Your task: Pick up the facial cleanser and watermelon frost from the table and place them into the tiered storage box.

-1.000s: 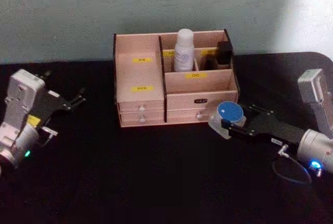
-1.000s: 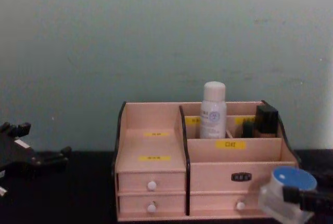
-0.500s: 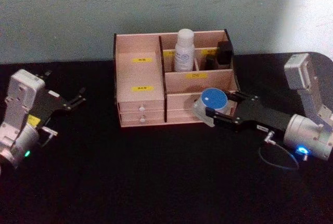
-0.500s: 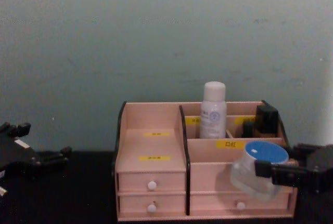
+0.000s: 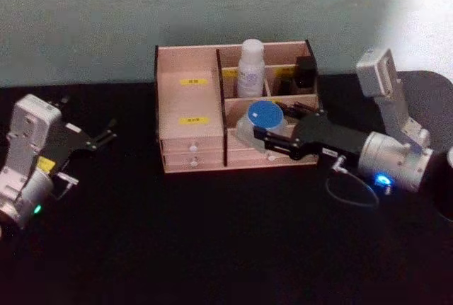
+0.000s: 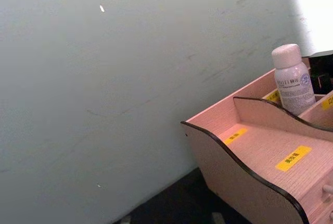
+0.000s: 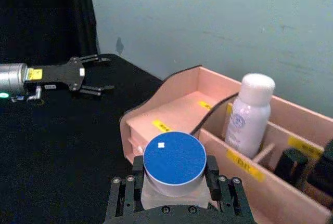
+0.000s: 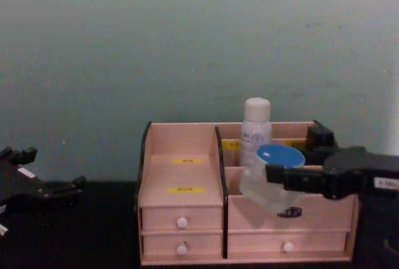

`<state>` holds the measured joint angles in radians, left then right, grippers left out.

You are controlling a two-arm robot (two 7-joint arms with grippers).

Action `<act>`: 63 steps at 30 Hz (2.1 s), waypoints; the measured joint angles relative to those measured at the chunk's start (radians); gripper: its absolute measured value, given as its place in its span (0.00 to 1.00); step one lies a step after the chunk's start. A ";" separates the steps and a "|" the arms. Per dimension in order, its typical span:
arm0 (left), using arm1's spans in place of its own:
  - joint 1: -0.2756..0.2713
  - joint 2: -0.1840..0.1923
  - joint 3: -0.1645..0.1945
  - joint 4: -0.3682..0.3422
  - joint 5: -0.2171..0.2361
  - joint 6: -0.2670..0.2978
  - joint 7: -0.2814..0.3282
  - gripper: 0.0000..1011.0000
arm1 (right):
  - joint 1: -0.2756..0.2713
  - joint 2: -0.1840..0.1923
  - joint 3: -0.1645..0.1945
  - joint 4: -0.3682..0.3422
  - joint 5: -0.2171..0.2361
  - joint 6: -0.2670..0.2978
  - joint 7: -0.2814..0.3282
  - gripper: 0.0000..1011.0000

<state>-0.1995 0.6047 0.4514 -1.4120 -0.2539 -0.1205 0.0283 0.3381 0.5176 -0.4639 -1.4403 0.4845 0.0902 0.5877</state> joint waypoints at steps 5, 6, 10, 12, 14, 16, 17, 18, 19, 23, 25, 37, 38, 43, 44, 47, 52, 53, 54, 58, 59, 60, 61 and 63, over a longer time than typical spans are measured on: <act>0.000 0.000 0.000 0.000 0.000 0.000 0.000 0.99 | 0.051 -0.030 -0.025 0.035 -0.012 0.008 0.000 0.71; 0.000 0.000 0.000 0.000 0.000 0.000 0.000 0.99 | 0.065 -0.038 -0.032 0.047 -0.017 0.009 0.000 0.71; 0.000 0.000 0.000 0.000 0.000 0.000 0.000 0.99 | 0.100 -0.058 -0.049 0.074 -0.029 0.009 0.000 0.71; 0.000 0.000 0.000 0.000 0.000 0.000 0.000 0.99 | 0.118 -0.068 -0.058 0.088 -0.037 0.008 0.002 0.71; 0.000 0.000 0.000 0.000 0.000 0.000 0.000 0.99 | 0.131 -0.077 -0.065 0.099 -0.042 0.007 0.004 0.71; 0.000 0.000 0.000 0.000 0.000 0.000 0.000 0.99 | 0.146 -0.086 -0.073 0.112 -0.050 0.007 0.004 0.71; 0.000 0.000 0.000 0.000 0.000 0.000 0.000 0.99 | 0.151 -0.090 -0.076 0.116 -0.052 0.007 0.005 0.71; 0.000 0.000 0.000 0.000 0.000 0.000 0.000 0.99 | 0.155 -0.094 -0.078 0.120 -0.054 0.007 0.005 0.71; 0.000 0.000 0.000 0.000 0.000 0.000 0.000 0.99 | 0.159 -0.097 -0.081 0.124 -0.056 0.008 0.005 0.71; 0.000 0.000 0.000 0.000 0.000 0.000 0.000 0.99 | 0.183 -0.118 -0.095 0.149 -0.064 0.012 0.007 0.71; 0.000 0.000 0.000 0.000 0.000 0.000 0.000 0.99 | 0.194 -0.126 -0.102 0.162 -0.068 0.015 0.010 0.71; 0.000 0.000 0.000 0.000 0.000 0.000 0.000 0.99 | 0.260 -0.178 -0.135 0.263 -0.087 0.002 0.045 0.71; 0.000 0.000 0.000 0.000 0.000 0.000 0.000 0.99 | 0.262 -0.180 -0.136 0.267 -0.087 -0.001 0.047 0.71; 0.000 0.000 0.000 0.000 0.000 0.000 0.000 0.99 | 0.276 -0.196 -0.140 0.291 -0.090 -0.016 0.054 0.71; 0.000 0.000 0.000 0.000 0.000 0.000 0.000 0.99 | 0.276 -0.196 -0.140 0.291 -0.090 -0.016 0.054 0.71; 0.000 0.000 0.000 0.000 0.000 0.000 0.000 0.99 | 0.285 -0.205 -0.142 0.309 -0.093 -0.023 0.057 0.71; 0.000 0.000 0.000 0.000 0.000 0.000 0.000 0.99 | 0.295 -0.219 -0.143 0.334 -0.096 -0.030 0.057 0.71; 0.000 0.000 0.000 0.000 0.000 0.000 0.000 0.99 | 0.295 -0.219 -0.143 0.334 -0.096 -0.030 0.057 0.71; 0.000 0.000 0.000 0.000 0.000 0.000 0.000 0.99 | 0.298 -0.223 -0.143 0.340 -0.096 -0.032 0.057 0.71; 0.000 0.000 0.000 0.000 0.000 0.000 0.000 0.99 | 0.304 -0.233 -0.142 0.357 -0.096 -0.039 0.059 0.71; 0.000 0.000 0.000 0.000 0.000 0.000 0.000 0.99 | 0.307 -0.237 -0.142 0.364 -0.096 -0.044 0.060 0.71; 0.000 0.000 0.000 0.000 0.000 0.000 0.000 0.99 | 0.309 -0.240 -0.142 0.368 -0.096 -0.046 0.061 0.71; 0.000 0.000 0.000 0.000 0.000 0.000 0.000 0.99 | 0.312 -0.244 -0.142 0.374 -0.098 -0.049 0.062 0.71; 0.000 0.000 0.000 0.000 0.000 0.000 0.000 0.99 | 0.316 -0.248 -0.141 0.383 -0.099 -0.052 0.063 0.71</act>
<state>-0.1995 0.6047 0.4514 -1.4119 -0.2539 -0.1205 0.0283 0.6543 0.2699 -0.6054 -1.0576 0.3854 0.0385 0.6503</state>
